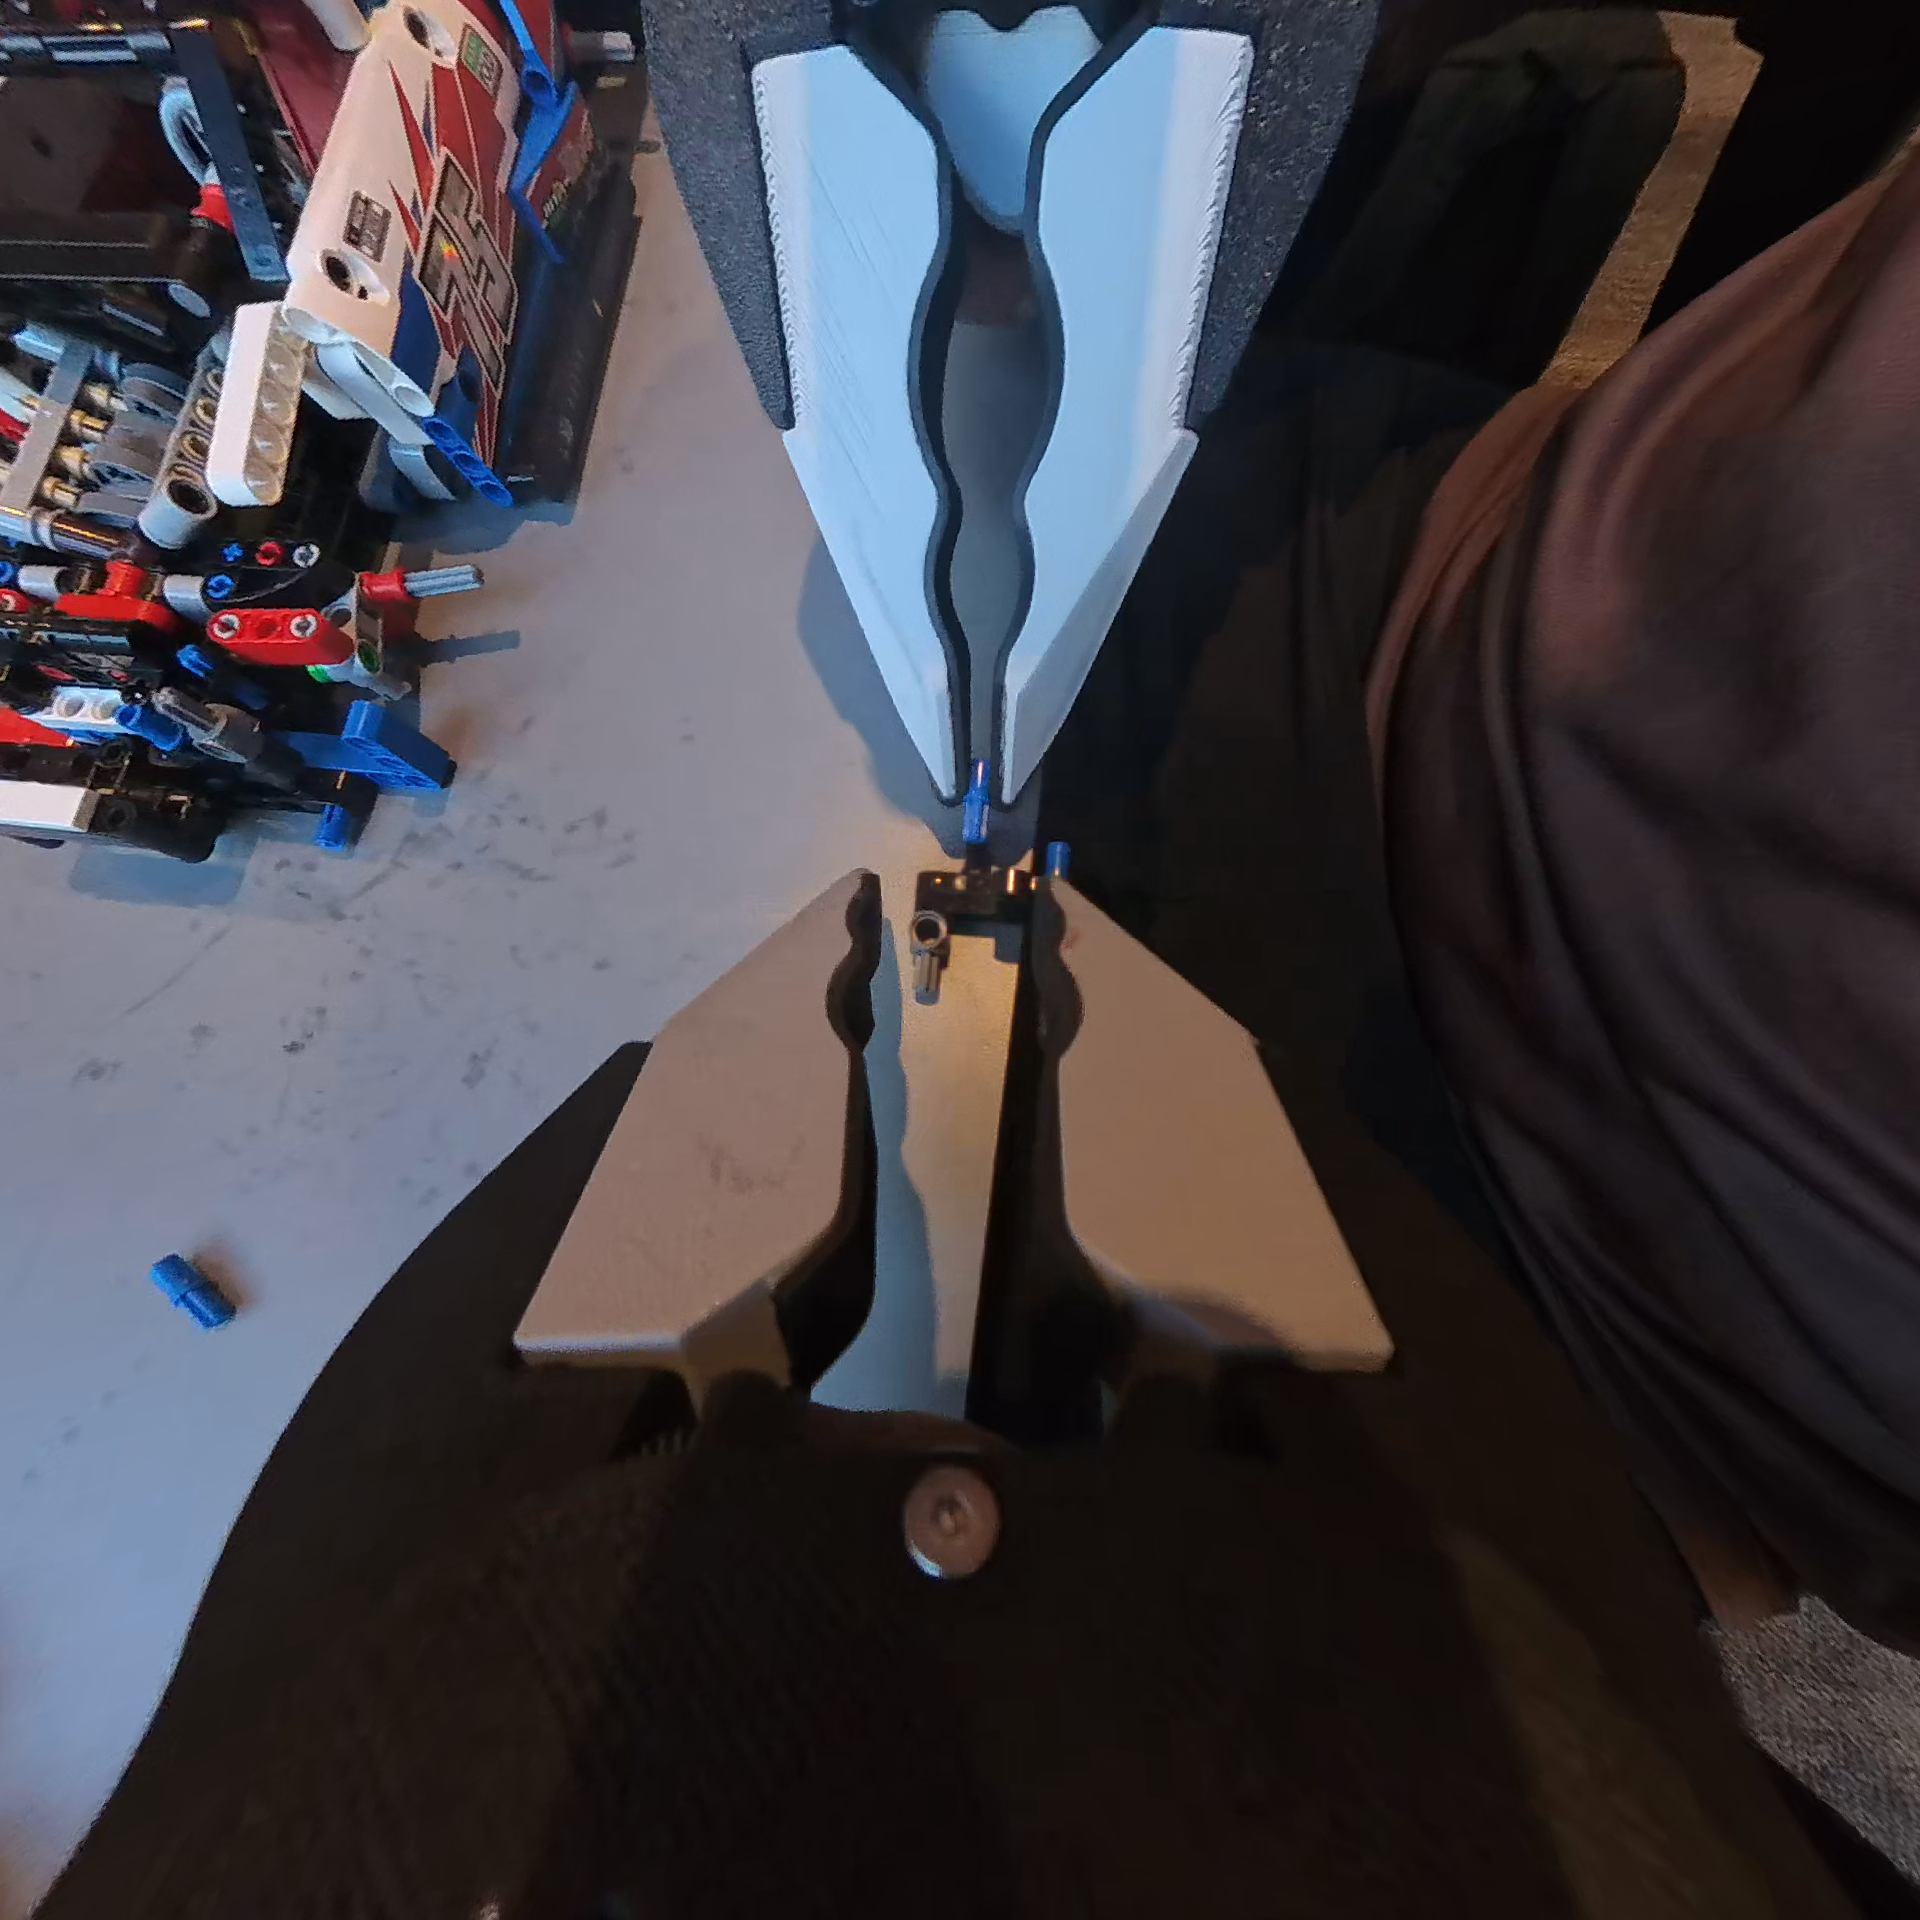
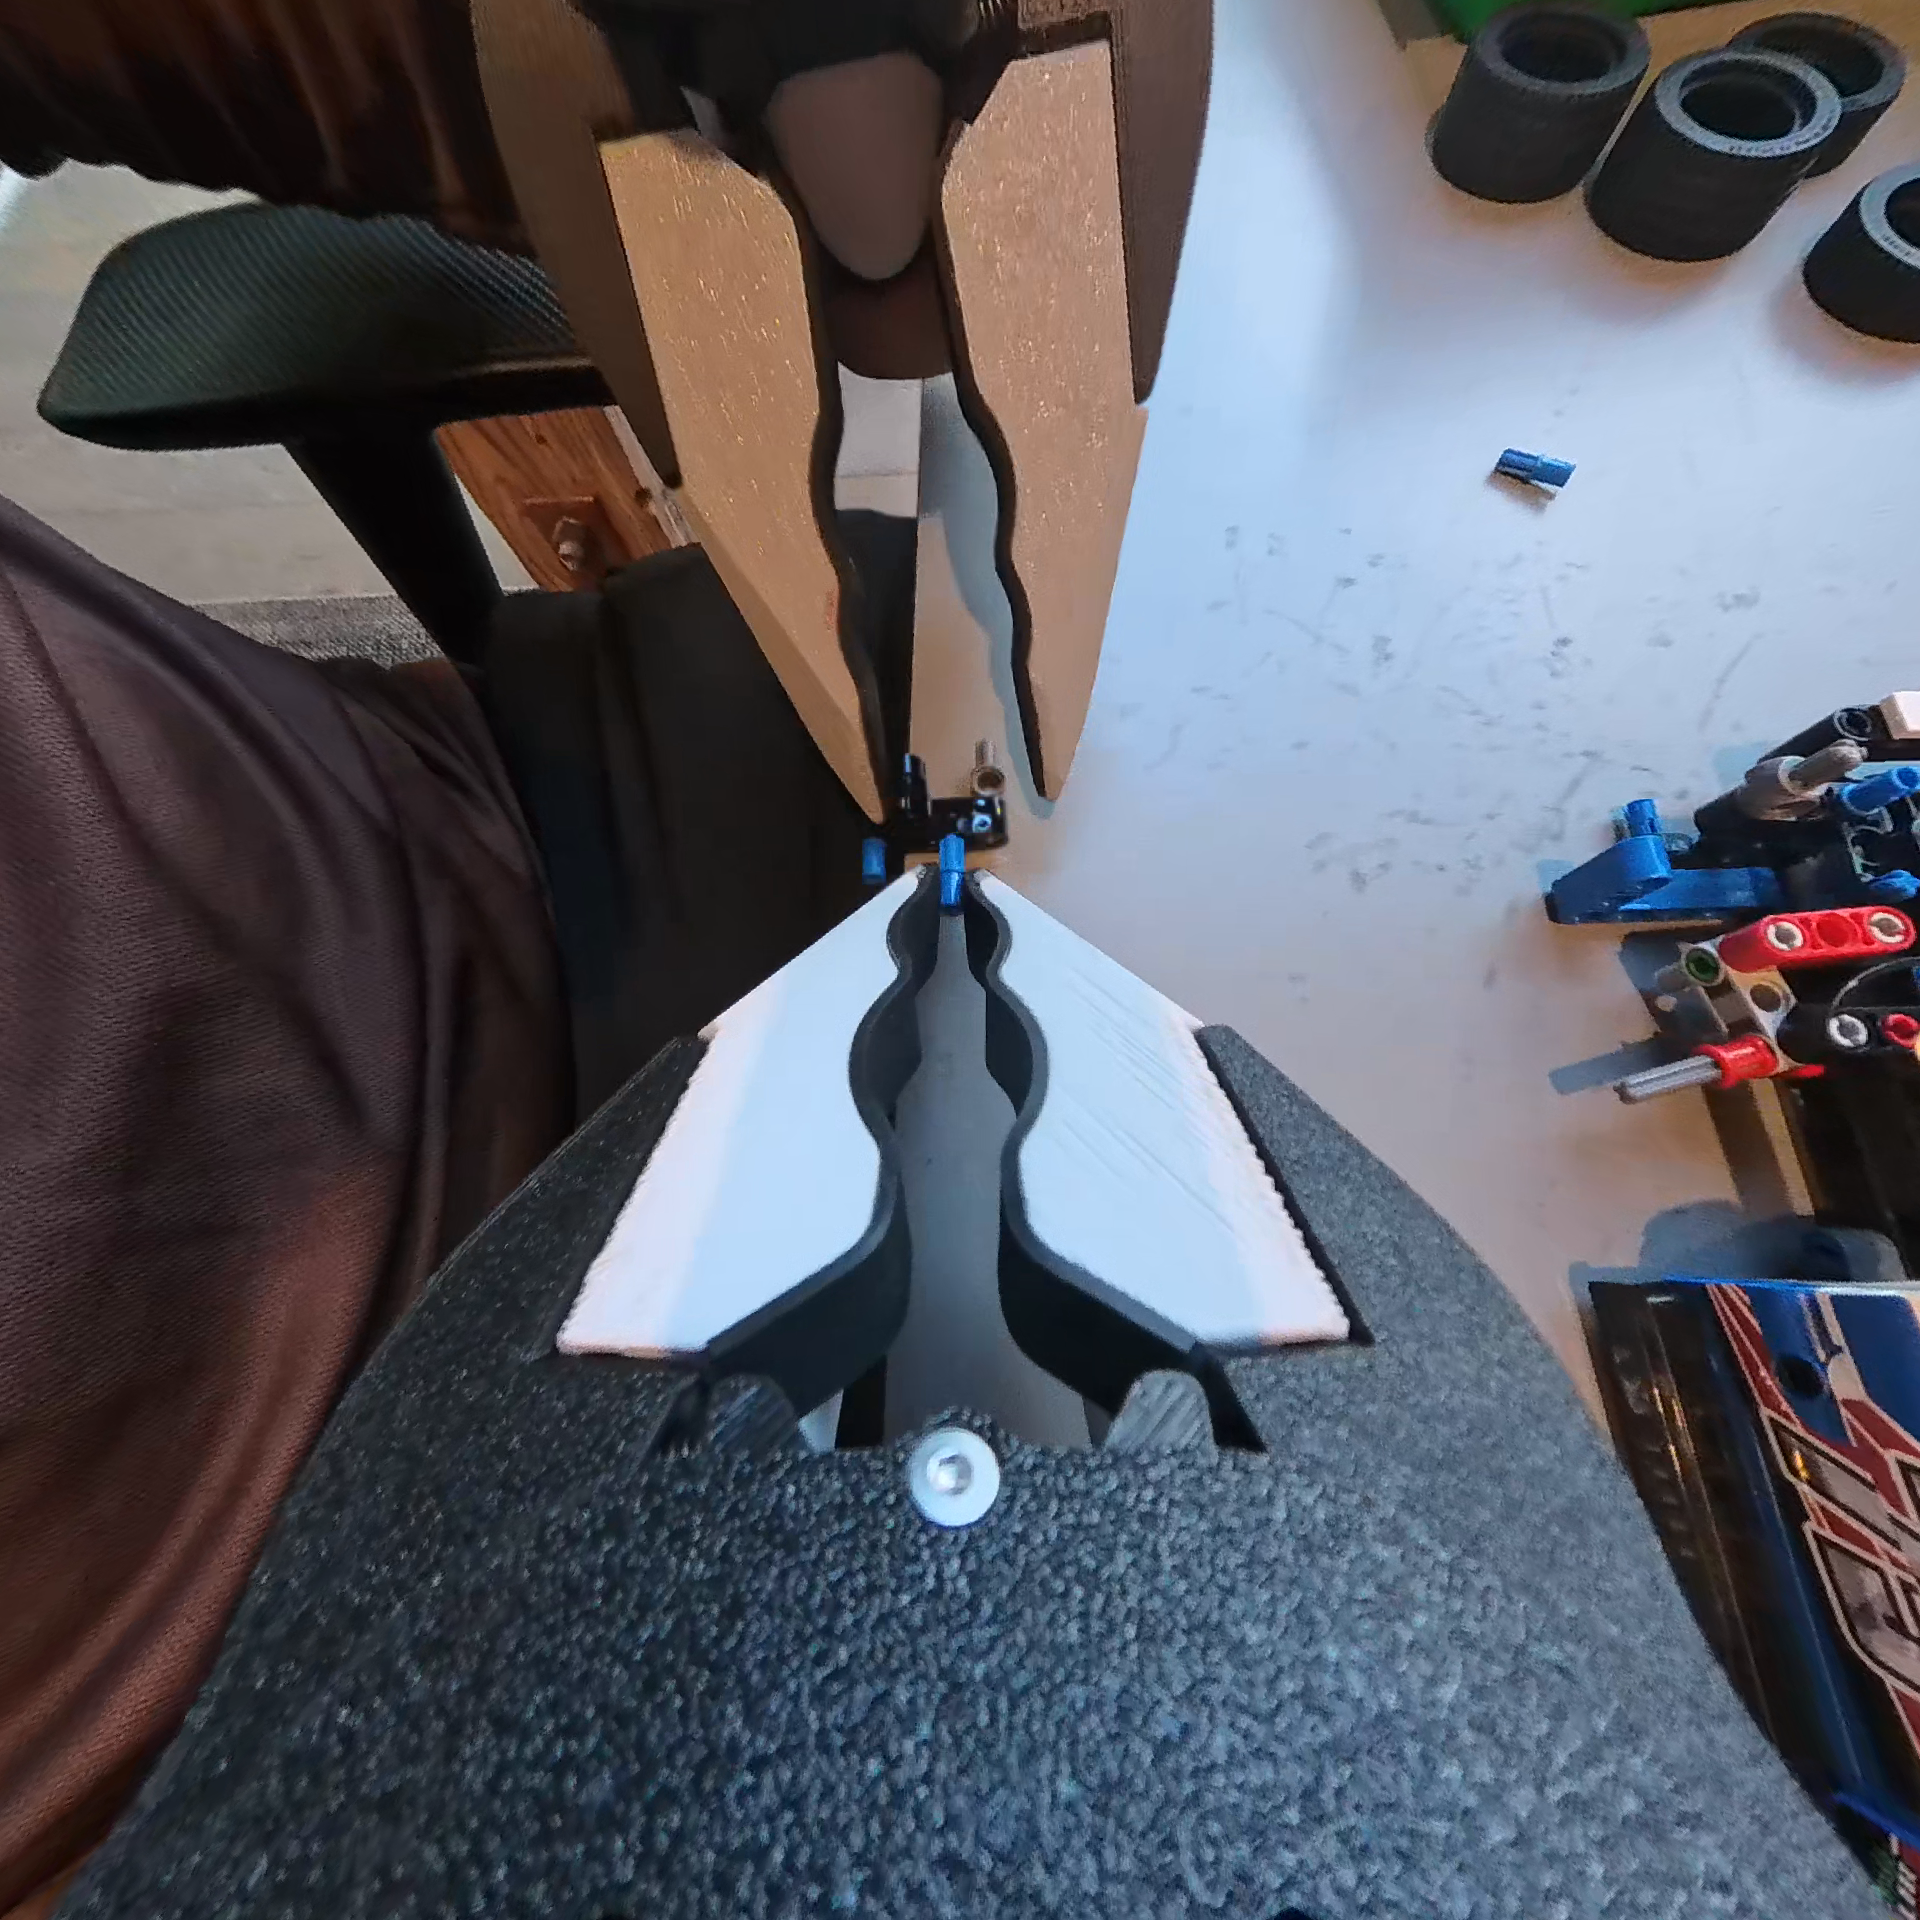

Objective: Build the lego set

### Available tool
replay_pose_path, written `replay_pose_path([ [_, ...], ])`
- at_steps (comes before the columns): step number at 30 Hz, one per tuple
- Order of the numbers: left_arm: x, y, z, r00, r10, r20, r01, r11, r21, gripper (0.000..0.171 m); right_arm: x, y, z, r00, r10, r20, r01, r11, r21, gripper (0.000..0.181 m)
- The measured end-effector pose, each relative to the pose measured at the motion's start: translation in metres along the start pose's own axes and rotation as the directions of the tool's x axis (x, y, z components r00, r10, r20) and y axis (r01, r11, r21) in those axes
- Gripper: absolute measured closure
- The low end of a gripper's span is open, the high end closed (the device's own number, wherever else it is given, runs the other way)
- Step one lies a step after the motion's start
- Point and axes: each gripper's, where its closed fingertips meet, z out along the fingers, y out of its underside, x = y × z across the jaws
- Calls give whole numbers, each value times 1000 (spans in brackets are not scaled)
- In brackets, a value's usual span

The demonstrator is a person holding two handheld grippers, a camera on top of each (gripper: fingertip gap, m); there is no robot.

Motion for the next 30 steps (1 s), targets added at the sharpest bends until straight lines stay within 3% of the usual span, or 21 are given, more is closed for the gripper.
replay_pose_path([
  [9,-21,1,3,997,2,82,-2,1000,-3,156,7,0,-2,999,32,-19,-32,999,13,177],
  [15,-15,-4,6,1000,-28,10,28,999,16,133,16,0,-6,997,51,-58,-50,998,30,177],
  [23,-18,-7,11,1000,-8,30,7,1000,21,131,13,1,8,998,13,-62,-16,999,-35,177],
  [30,-18,-9,3,998,2,56,-2,1000,11,127,12,-2,6,998,8,-66,-8,1000,-10,177],
])
